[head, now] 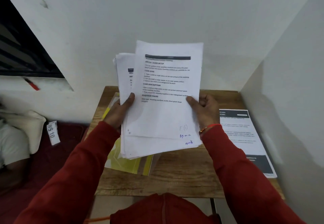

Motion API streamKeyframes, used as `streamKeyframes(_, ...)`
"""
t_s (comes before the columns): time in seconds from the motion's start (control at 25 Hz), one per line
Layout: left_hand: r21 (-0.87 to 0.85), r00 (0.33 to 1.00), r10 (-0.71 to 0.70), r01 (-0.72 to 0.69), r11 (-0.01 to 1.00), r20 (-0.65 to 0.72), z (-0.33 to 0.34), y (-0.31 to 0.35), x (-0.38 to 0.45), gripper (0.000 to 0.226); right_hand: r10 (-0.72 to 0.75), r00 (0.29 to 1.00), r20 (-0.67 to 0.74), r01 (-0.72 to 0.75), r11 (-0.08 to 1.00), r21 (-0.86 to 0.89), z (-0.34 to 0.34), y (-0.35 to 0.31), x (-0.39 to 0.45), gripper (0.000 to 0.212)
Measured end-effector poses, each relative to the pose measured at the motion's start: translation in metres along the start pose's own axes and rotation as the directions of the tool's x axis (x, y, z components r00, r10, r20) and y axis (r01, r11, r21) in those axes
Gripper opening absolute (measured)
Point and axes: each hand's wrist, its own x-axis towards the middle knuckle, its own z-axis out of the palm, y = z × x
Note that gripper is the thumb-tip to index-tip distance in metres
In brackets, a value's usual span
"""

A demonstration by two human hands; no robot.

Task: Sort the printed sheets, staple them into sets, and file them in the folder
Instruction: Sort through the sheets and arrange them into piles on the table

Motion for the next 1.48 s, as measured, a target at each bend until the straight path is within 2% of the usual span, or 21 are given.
streamKeyframes(0.12,0.031,1.000,-0.020,0.021,0.999,-0.015,-0.002,-0.015,0.006,0.013,0.013,0.999,-0.034,-0.013,1.000,-0.010,-0.019,0.001,0.009,0.009)
streamKeyframes(0.24,-0.009,0.996,-0.077,0.077,0.997,-0.036,-0.008,-0.025,0.011,0.021,-0.045,0.981,-0.188,0.046,0.999,-0.001,-0.050,-0.003,0.026,0.009)
streamKeyframes(0.36,0.012,0.995,-0.082,0.082,0.997,-0.059,-0.009,-0.030,0.012,0.016,-0.038,0.955,-0.294,0.043,0.999,0.012,-0.080,-0.004,0.040,0.012)
streamKeyframes(0.4,0.000,0.996,-0.072,0.072,0.997,-0.052,-0.010,-0.031,0.011,0.022,-0.015,0.951,-0.309,0.024,0.999,0.026,-0.087,-0.002,0.044,0.011)
streamKeyframes(0.48,-0.003,0.996,-0.065,0.065,0.998,-0.056,-0.011,-0.033,0.010,0.047,-0.004,0.941,-0.340,0.012,1.000,0.021,-0.096,0.003,0.049,0.018)
streamKeyframes(0.52,0.000,0.997,-0.068,0.068,0.998,-0.048,-0.010,-0.033,0.009,0.051,-0.016,0.937,-0.350,0.016,1.000,-0.002,-0.099,0.005,0.049,0.019)
streamKeyframes(0.56,0.014,0.997,-0.051,0.052,0.999,-0.058,-0.010,-0.032,0.009,0.039,-0.035,0.936,-0.349,0.021,0.999,-0.042,-0.101,0.008,0.048,0.018)
streamKeyframes(0.6,0.022,0.997,-0.040,0.041,0.999,-0.068,-0.010,-0.030,0.008,0.017,-0.047,0.941,-0.335,0.017,0.995,-0.094,-0.104,0.013,0.048,0.016)
streamKeyframes(0.68,0.076,0.994,-0.014,0.022,0.997,-0.108,-0.018,-0.030,0.008,0.030,-0.010,0.962,-0.274,-0.055,0.971,-0.231,-0.109,0.026,0.045,0.015)
streamKeyframes(0.76,0.134,0.987,-0.026,0.047,0.990,-0.158,-0.035,-0.031,0.006,0.022,0.070,0.977,-0.202,-0.148,0.903,-0.404,-0.116,0.049,0.041,0.016)
streamKeyframes(0.8,0.173,0.982,-0.018,0.051,0.983,-0.190,-0.048,-0.033,0.005,0.025,0.096,0.979,-0.178,-0.173,0.856,-0.488,-0.120,0.060,0.039,0.020)
streamKeyframes(0.88,0.199,0.963,-0.037,0.092,0.976,-0.265,-0.071,-0.035,-0.001,0.021,0.106,0.983,-0.148,-0.174,0.783,-0.597,-0.124,0.079,0.033,0.024)
streamKeyframes(1.0,0.233,0.930,-0.031,0.124,0.965,-0.367,-0.101,-0.031,-0.009,0.012,0.079,0.991,-0.104,-0.129,0.698,-0.705,-0.120,0.094,0.024,0.024)
streamKeyframes(1.16,0.209,0.925,-0.026,0.113,0.971,-0.380,-0.115,-0.022,-0.016,0.011,0.117,0.990,-0.075,-0.128,0.570,-0.812,-0.109,0.097,0.015,0.039)
streamKeyframes(1.24,0.203,0.934,-0.032,0.111,0.973,-0.357,-0.108,-0.022,-0.019,0.014,0.024,0.995,-0.095,-0.096,0.428,-0.899,-0.106,0.100,0.012,0.056)
streamKeyframes(1.28,0.188,0.941,-0.040,0.109,0.976,-0.336,-0.102,-0.025,-0.019,0.015,-0.070,0.995,-0.074,-0.039,0.405,-0.914,-0.101,0.099,0.010,0.060)
streamKeyframes(1.32,0.178,0.950,-0.049,0.108,0.978,-0.307,-0.095,-0.028,-0.018,0.016,-0.145,0.989,-0.023,0.045,0.452,-0.891,-0.093,0.095,0.007,0.056)
streamKeyframes(1.36,0.166,0.959,-0.060,0.110,0.980,-0.278,-0.085,-0.031,-0.017,0.018,-0.111,0.993,0.025,0.088,0.607,-0.790,-0.079,0.084,0.001,0.046)
streamKeyframes(1.4,0.163,0.967,-0.066,0.108,0.981,-0.244,-0.073,-0.033,-0.016,0.021,0.008,0.996,0.090,0.049,0.781,-0.622,-0.062,0.069,-0.007,0.038)
streamKeyframes(1.44,0.157,0.975,-0.070,0.104,0.982,-0.209,-0.062,-0.035,-0.014,0.022,0.172,0.967,0.190,-0.063,0.879,-0.472,-0.045,0.055,-0.015,0.034)
streamKeyframes(1.48,0.152,0.981,-0.074,0.102,0.983,-0.181,-0.051,-0.036,-0.012,0.022,0.270,0.921,0.281,-0.151,0.912,-0.383,-0.031,0.048,-0.019,0.034)
